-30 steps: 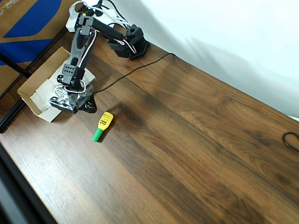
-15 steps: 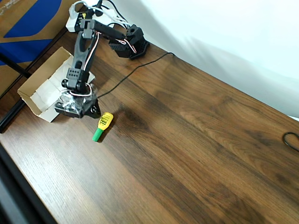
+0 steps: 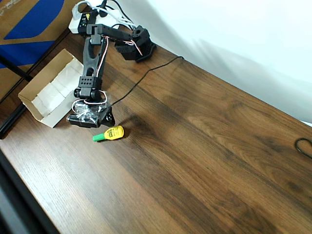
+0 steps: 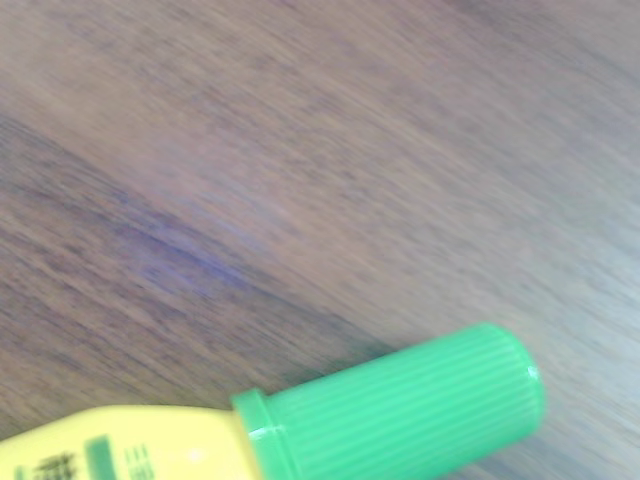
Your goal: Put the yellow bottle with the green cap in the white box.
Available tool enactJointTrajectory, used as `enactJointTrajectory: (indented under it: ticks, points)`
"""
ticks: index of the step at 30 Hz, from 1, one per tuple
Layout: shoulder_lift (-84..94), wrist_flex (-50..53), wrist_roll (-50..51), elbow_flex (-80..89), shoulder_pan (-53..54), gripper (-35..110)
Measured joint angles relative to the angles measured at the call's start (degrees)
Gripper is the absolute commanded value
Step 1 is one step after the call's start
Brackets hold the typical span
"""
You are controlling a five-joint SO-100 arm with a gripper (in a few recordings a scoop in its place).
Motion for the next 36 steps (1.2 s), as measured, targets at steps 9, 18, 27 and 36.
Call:
enactJointTrajectory:
  ticks: [9, 18, 27, 36]
  points:
    - [0.00, -0.09, -0.26, 0.00, 0.18, 0]
    - [-0.62, -1.14, -1.23, 0.00, 1.41, 0]
    - [-2.72, -2.90, 0.53, -1.58, 0.44, 0]
    - [-2.81, -5.01, 1.76, -1.93, 0.53, 0]
